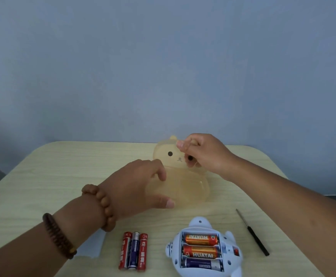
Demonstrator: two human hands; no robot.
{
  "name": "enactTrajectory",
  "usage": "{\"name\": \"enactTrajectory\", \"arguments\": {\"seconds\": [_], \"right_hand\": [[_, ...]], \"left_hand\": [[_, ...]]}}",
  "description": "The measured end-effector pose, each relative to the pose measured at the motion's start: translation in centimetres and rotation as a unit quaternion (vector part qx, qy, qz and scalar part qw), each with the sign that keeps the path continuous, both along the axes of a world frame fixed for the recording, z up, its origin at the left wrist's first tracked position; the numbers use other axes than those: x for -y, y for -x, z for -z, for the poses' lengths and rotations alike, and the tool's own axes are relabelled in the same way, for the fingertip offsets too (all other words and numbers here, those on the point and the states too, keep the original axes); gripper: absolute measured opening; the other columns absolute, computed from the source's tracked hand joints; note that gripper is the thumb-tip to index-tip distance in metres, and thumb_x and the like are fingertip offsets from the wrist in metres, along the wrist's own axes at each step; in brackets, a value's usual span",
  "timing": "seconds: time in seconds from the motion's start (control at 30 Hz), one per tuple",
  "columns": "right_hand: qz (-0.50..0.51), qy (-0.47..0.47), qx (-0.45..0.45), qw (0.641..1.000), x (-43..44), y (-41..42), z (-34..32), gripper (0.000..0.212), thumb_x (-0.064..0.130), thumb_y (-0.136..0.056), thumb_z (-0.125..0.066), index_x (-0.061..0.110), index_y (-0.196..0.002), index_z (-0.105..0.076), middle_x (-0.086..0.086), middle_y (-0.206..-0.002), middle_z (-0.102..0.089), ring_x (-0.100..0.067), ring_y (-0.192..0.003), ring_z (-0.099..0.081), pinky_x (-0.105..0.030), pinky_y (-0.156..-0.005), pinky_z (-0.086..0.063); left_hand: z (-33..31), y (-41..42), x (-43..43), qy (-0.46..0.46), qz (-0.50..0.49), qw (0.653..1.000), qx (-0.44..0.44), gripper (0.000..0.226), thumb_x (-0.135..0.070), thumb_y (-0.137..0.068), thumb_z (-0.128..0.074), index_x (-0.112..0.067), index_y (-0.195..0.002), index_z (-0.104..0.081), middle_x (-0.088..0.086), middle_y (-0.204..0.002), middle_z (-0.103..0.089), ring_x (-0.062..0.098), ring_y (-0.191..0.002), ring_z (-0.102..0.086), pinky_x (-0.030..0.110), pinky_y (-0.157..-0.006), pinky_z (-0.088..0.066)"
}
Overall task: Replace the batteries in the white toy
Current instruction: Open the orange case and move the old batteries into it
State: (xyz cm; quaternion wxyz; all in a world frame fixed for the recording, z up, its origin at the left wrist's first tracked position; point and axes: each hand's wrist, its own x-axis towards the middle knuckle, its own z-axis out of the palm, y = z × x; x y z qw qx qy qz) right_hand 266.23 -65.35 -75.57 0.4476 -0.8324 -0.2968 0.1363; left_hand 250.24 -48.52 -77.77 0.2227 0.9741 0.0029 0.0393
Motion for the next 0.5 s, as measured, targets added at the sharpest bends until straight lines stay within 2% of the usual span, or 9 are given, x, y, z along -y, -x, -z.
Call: {"name": "enactTrajectory", "arguments": {"seconds": [0.1,0.17,0.2,0.27,0.4,0.5], "right_hand": [[-0.019,0.055,0.067,0.996,-0.4,-0.4,0.5,0.027,0.047,-0.094,-0.066,0.026,-0.079,-0.07,0.022,-0.061,-0.068,0.0,-0.06,-0.064,-0.013,-0.056,-0.043],[-0.02,0.076,0.108,0.991,-0.4,-0.4,0.9,0.025,0.047,-0.094,-0.067,0.034,-0.073,-0.067,0.036,-0.053,-0.059,0.012,-0.06,-0.057,-0.011,-0.057,-0.036],[-0.019,0.081,0.121,0.989,-0.5,-0.5,1.1,0.026,0.048,-0.093,-0.067,0.035,-0.071,-0.066,0.035,-0.053,-0.058,0.015,-0.058,-0.055,-0.008,-0.054,-0.032],[-0.014,0.083,0.139,0.987,-0.5,-0.5,1.5,0.026,0.048,-0.091,-0.07,0.035,-0.068,-0.067,0.022,-0.058,-0.061,0.014,-0.057,-0.053,-0.009,-0.053,-0.031],[-0.01,0.106,0.146,0.983,-0.7,-0.1,2.2,0.019,0.043,-0.087,-0.075,0.024,-0.084,-0.076,0.012,-0.083,-0.068,-0.001,-0.078,-0.062,-0.029,-0.071,-0.053],[-0.018,0.17,0.223,0.96,-1.0,0.8,3.0,0.02,0.046,-0.086,-0.073,0.029,-0.095,-0.074,0.01,-0.093,-0.067,-0.011,-0.089,-0.065,-0.038,-0.079,-0.057]], "left_hand": [[0.9,-0.3,0.1,-0.072,-0.005,0.997,-0.017,0.055,-0.088,-0.054,-0.047,-0.041,-0.083,-0.046,-0.022,-0.085,-0.05,-0.005,-0.085,-0.042,0.022,-0.063,-0.035],[1.5,-0.2,0.4,-0.064,-0.009,0.998,-0.004,0.054,-0.087,-0.053,-0.048,-0.039,-0.08,-0.051,-0.021,-0.088,-0.05,0.0,-0.088,-0.042,0.025,-0.067,-0.039],[1.7,0.0,0.4,-0.049,-0.014,0.999,0.001,0.055,-0.087,-0.052,-0.048,-0.04,-0.08,-0.053,-0.022,-0.093,-0.049,0.001,-0.091,-0.04,0.025,-0.071,-0.041],[1.7,0.6,0.6,-0.023,-0.025,0.999,-0.001,0.056,-0.087,-0.048,-0.047,-0.043,-0.079,-0.058,-0.024,-0.104,-0.045,0.001,-0.1,-0.034,0.025,-0.077,-0.04],[1.3,1.6,1.1,-0.017,-0.048,0.999,-0.01,0.049,-0.083,-0.048,-0.053,-0.041,-0.071,-0.063,-0.016,-0.127,-0.038,0.001,-0.113,-0.023,0.025,-0.085,-0.034],[1.2,2.1,1.7,-0.018,-0.048,0.999,0.003,0.05,-0.08,-0.047,-0.056,-0.039,-0.074,-0.066,-0.014,-0.141,-0.032,0.006,-0.122,-0.023,0.026,-0.091,-0.036]]}}
